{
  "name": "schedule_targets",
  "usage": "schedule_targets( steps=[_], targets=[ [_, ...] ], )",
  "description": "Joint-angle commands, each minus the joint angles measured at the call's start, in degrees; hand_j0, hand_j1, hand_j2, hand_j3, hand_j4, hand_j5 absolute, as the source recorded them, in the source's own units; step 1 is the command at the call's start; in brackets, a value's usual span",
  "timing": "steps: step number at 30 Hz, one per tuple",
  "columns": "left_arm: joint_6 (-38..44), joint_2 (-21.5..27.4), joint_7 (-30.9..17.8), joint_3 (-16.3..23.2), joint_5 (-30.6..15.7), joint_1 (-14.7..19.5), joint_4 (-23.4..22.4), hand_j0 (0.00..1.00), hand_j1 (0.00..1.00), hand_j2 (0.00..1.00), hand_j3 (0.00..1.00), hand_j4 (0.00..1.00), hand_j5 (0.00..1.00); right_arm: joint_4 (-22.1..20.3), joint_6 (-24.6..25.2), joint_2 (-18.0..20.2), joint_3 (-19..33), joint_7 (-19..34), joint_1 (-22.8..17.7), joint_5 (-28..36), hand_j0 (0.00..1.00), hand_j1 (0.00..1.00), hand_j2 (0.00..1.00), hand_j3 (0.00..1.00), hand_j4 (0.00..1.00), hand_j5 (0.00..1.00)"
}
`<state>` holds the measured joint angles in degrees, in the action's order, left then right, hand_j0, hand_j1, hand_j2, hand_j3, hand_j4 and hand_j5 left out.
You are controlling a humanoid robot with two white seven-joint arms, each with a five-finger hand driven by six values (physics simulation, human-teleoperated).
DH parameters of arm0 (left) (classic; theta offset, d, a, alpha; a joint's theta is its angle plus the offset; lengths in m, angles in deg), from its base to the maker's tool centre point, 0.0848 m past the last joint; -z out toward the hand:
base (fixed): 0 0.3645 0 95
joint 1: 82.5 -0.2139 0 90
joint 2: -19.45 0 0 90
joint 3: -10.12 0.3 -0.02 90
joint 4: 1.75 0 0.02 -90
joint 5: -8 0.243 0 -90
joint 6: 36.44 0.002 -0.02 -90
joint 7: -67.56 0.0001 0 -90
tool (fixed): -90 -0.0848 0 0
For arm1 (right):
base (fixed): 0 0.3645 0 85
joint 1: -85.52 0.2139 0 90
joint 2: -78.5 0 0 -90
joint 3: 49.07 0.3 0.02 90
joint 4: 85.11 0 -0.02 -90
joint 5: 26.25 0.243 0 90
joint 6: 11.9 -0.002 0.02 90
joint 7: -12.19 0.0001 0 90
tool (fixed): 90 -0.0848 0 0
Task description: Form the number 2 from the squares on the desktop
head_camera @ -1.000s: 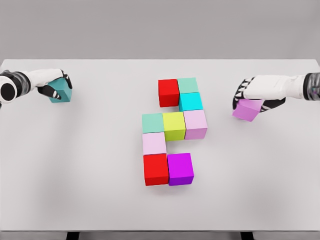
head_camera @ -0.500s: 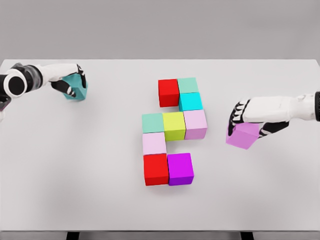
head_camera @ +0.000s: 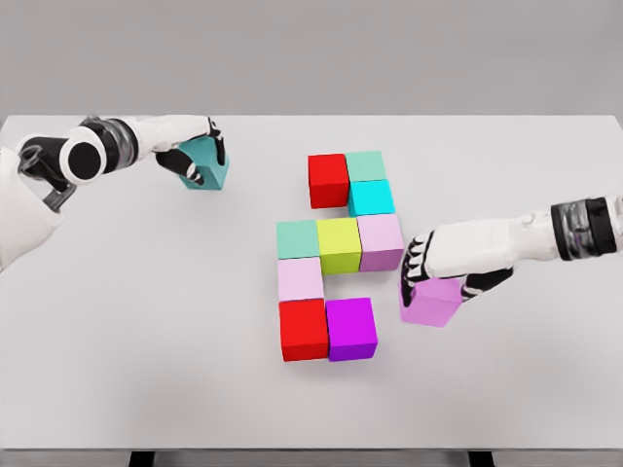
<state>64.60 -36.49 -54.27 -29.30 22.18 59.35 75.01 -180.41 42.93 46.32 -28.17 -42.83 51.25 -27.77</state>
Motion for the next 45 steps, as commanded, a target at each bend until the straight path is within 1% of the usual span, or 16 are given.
schedule_targets(
  steps=[1,6,14,22,24,27,28,29,30,33,35,38,40,42,44,45],
  targets=[
    [0.03,-1.54,0.19,-0.04,-0.29,0.0,0.23,0.41,0.41,0.41,0.41,0.41,0.41,0.02,0.17,-0.69,-1.31,0.01,0.0,0.2,0.62,0.62,0.62,0.62,0.62,0.62],
    [0.03,-4.08,0.63,0.22,0.06,0.0,-0.47,0.41,0.41,0.41,0.41,0.41,0.41,0.11,0.17,-0.78,-2.27,0.01,0.0,-2.09,0.62,0.62,0.62,0.62,0.62,0.62],
    [0.03,-9.27,0.72,0.84,0.41,0.0,-2.49,0.41,0.41,0.41,0.41,0.41,0.41,-0.07,0.17,-1.22,-2.71,0.01,0.0,-2.26,0.62,0.62,0.62,0.62,0.62,0.62],
    [0.12,-12.61,0.72,0.92,0.67,0.0,-5.57,0.41,0.41,0.41,0.41,0.41,0.41,-0.07,0.17,-1.22,-2.98,0.01,0.44,-2.26,0.63,0.63,0.63,0.63,0.63,0.63],
    [0.12,-12.79,0.72,1.01,0.67,0.0,-6.1,0.41,0.41,0.41,0.41,0.41,0.41,-0.07,0.17,-1.22,-3.06,0.01,0.44,-2.26,0.86,0.86,0.86,0.86,0.86,0.86],
    [0.12,-12.79,0.72,1.01,0.67,0.0,-6.1,0.42,0.42,0.42,0.42,0.42,0.42,-0.07,0.17,-1.22,-3.33,0.01,0.44,-2.26,0.95,0.95,0.95,0.95,0.95,0.95],
    [0.03,-12.79,0.72,0.92,0.67,-0.09,-6.1,0.42,0.42,0.42,0.42,0.42,0.42,-0.07,0.17,-1.22,-3.33,0.01,0.44,-2.26,0.96,0.96,0.96,0.96,0.96,0.96],
    [0.03,-12.79,0.72,1.01,0.67,-0.09,-6.1,0.42,0.42,0.42,0.42,0.42,0.42,-0.07,0.17,-1.13,-3.33,0.01,0.44,-2.18,1.0,1.0,1.0,1.0,1.0,1.0],
    [0.03,-12.79,0.81,1.01,0.59,-0.09,-6.1,0.44,0.44,0.44,0.44,0.44,0.44,-0.07,0.17,-1.13,-3.33,0.01,0.44,-2.26,1.0,1.0,1.0,1.0,1.0,1.0],
    [0.03,-12.79,0.81,0.92,0.59,-0.18,-6.1,0.59,0.59,0.59,0.59,0.59,0.59,0.02,0.17,-0.78,-3.15,0.01,0.53,-2.17,1.0,1.0,1.0,1.0,1.0,1.0],
    [0.03,-12.7,0.81,0.92,0.59,-0.18,-6.1,0.63,0.63,0.63,0.63,0.63,0.63,0.11,0.17,-0.51,-2.71,0.01,0.88,-2.26,1.0,1.0,1.0,1.0,1.0,1.0],
    [0.03,-12.79,1.07,0.92,0.59,-0.09,-6.71,0.65,0.65,0.65,0.65,0.65,0.65,0.28,0.17,0.1,-2.27,0.01,1.49,-2.17,1.0,1.0,1.0,1.0,1.0,1.0],
    [0.03,-12.79,1.16,0.92,0.59,0.0,-6.89,0.65,0.65,0.65,0.65,0.65,0.65,0.81,0.17,0.89,-0.69,0.01,1.32,-2.17,1.0,1.0,1.0,1.0,1.0,1.0],
    [0.03,-12.87,1.16,0.84,0.59,0.09,-7.24,0.65,0.65,0.65,0.65,0.65,0.65,3.18,0.17,0.98,-0.25,0.01,1.32,-2.17,1.0,1.0,1.0,1.0,1.0,1.0],
    [0.03,-12.87,1.25,0.84,0.59,0.0,-7.33,0.69,0.69,0.69,0.69,0.69,0.69,4.85,0.17,1.42,0.71,0.01,1.23,-2.26,1.0,1.0,1.0,1.0,1.0,1.0],
    [0.03,-12.87,1.25,0.75,0.59,0.0,-7.33,0.72,0.72,0.72,0.72,0.72,0.72,5.56,0.17,1.42,0.89,0.01,1.14,-2.26,1.0,1.0,1.0,1.0,1.0,1.0]
  ],
)
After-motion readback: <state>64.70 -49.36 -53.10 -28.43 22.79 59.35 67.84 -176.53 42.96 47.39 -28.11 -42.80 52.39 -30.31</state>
